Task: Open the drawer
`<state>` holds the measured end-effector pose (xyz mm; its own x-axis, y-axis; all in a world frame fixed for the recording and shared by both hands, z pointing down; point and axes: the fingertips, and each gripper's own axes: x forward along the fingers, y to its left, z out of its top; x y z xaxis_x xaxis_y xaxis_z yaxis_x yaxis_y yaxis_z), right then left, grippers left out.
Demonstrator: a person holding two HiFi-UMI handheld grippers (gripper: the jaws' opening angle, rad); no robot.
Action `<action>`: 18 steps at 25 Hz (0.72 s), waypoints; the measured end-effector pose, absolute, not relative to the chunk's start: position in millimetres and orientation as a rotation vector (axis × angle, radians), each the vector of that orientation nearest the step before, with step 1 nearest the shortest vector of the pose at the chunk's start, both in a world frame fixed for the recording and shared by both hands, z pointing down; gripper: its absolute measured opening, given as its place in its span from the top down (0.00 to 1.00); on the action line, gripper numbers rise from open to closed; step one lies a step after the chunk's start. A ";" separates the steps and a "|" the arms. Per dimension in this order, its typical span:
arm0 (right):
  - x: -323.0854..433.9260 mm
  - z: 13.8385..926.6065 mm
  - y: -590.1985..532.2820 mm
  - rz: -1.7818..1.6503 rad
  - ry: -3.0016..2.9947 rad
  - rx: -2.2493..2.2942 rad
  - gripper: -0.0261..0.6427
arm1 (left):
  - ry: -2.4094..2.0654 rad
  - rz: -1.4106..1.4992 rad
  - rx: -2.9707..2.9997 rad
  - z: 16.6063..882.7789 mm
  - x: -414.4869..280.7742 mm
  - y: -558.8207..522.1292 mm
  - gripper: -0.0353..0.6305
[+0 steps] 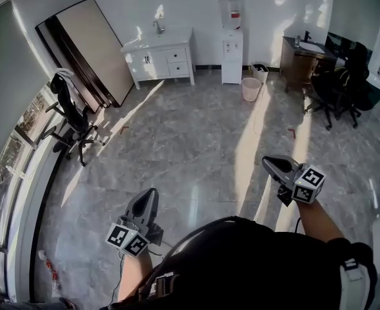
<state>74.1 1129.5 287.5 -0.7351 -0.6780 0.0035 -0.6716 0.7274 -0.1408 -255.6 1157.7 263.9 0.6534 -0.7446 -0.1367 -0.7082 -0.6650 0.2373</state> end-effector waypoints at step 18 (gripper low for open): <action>154.9 281.9 957.9 -0.190 2.914 -0.898 0.97 | -1.439 -0.300 2.636 251.8 -173.5 1035.7 0.96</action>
<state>154.9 957.9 281.9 -0.8238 -0.5650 -0.0455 -0.5544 0.8198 -0.1435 -173.5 1035.7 251.8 0.5272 -0.8420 -0.1146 -0.8176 -0.5394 0.2017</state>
